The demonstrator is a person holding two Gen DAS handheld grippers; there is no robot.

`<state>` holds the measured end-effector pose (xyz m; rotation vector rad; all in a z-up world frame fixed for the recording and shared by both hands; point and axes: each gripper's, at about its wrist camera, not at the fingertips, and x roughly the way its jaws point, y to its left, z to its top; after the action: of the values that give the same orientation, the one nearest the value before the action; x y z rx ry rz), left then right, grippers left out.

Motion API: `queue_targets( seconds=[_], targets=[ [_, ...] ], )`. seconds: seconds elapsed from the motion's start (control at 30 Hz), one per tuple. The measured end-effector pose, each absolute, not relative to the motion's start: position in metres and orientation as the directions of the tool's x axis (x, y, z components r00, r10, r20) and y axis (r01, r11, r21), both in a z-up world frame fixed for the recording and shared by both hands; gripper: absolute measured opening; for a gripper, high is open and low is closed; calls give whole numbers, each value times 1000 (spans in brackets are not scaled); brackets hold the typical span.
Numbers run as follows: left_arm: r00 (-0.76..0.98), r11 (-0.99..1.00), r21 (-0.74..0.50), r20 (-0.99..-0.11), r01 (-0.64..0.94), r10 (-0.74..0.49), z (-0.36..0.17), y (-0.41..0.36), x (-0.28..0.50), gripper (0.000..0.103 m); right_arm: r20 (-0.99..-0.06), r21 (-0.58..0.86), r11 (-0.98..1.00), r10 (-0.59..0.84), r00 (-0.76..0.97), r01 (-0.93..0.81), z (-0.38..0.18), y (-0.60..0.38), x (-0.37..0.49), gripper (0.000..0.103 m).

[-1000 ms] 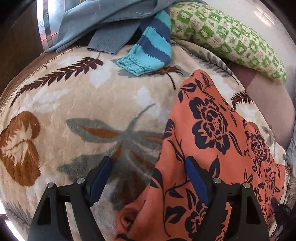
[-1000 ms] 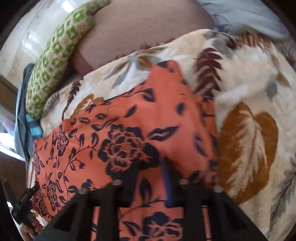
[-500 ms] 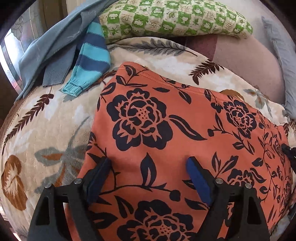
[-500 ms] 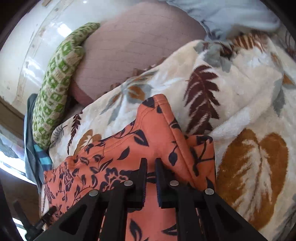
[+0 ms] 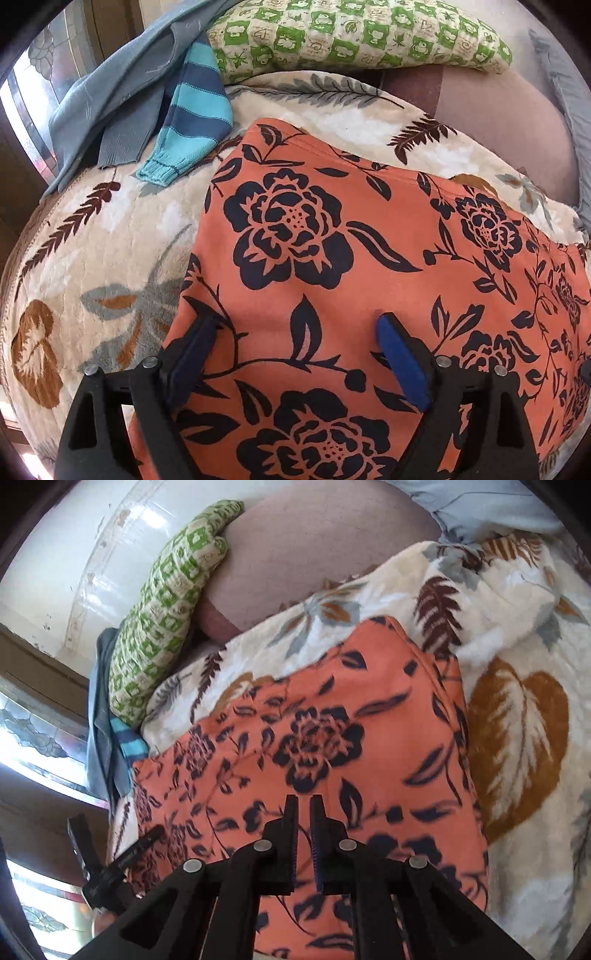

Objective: Fold small clothes

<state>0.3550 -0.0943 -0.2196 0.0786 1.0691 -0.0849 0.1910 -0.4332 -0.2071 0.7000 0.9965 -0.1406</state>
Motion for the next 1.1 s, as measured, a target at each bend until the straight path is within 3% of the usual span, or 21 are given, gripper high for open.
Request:
queue_targets(
  seconds=[0.07,0.2,0.3,0.53,0.8,0.97,1.03,1.1],
  targets=[
    [468,994,21,-883,109,-33,-217,-94,351,90,-870,377,813,147,470,443,-230,-426,174,7],
    [522,992,-81,-844,99,-122,-195,-85,333,90,-844,446,767,189,503,461,-224,-428,150,7],
    [573,985,-90,-803,150,-161,-178,-89,303,90,-793,421,796,91,602,434,-194,-417,128,9],
    [602,974,-115,-769,196,-213,-148,-91,203,90,-665,354,890,23,747,287,-118,-373,76,9],
    [684,967,7,-708,256,-176,-92,-91,116,90,-602,313,925,19,798,214,-67,-350,17,9],
    [746,968,35,-644,249,-169,-56,-84,87,92,-455,233,959,-38,890,161,-30,-325,-26,9],
    [763,970,40,-625,240,-163,-45,-82,78,92,-385,197,968,-67,921,153,-13,-316,-43,16],
    [781,972,44,-604,233,-160,-35,-80,70,93,-322,203,969,-73,944,144,-3,-311,-58,48]
  ],
)
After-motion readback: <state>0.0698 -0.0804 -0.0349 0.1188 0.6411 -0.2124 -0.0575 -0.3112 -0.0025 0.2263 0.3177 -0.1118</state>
